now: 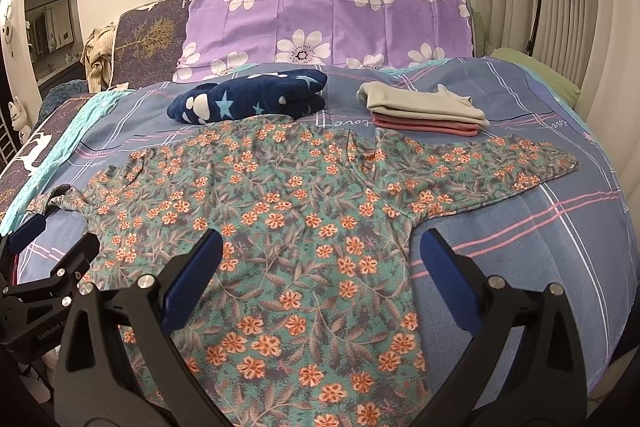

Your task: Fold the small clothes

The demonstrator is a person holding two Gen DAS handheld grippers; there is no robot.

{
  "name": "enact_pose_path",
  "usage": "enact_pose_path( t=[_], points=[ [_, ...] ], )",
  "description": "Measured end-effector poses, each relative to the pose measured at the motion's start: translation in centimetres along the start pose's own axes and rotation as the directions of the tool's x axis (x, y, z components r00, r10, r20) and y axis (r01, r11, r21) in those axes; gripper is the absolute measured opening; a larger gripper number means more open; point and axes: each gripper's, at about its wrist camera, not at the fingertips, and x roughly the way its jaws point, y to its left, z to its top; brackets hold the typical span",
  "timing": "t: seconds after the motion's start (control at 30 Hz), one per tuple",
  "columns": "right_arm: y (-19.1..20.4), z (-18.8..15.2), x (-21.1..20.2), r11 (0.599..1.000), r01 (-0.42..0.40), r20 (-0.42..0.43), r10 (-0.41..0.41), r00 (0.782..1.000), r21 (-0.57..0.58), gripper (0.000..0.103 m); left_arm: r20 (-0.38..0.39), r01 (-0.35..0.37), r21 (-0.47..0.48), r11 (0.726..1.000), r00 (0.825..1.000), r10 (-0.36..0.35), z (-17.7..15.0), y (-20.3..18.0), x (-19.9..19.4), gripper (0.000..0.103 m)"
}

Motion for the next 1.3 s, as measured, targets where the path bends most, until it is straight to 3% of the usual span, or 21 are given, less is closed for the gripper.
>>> enact_pose_path(
  t=[0.67,0.83,1.07,1.3],
  points=[
    [0.4,0.1,-0.5,0.998,0.038,0.060,-0.035,0.998,-0.047,0.099,-0.005,0.003,-0.004,1.000,1.000,-0.003,0.0,0.3,0.0,0.102],
    [0.7,0.2,-0.9,0.998,0.014,0.085,-0.008,0.996,-0.069,0.089,0.002,-0.005,-0.009,1.000,1.000,0.005,0.2,0.6,-0.2,0.101],
    [0.8,0.2,-0.4,0.995,-0.070,0.036,0.073,0.997,-0.068,0.053,-0.019,0.007,-0.018,1.000,1.000,-0.008,0.3,1.0,0.0,0.093],
    [1.3,0.0,0.1,0.994,-0.072,0.014,0.073,0.997,-0.085,0.052,-0.031,0.011,-0.028,1.000,0.999,-0.012,0.1,1.3,0.3,0.088]
  ],
)
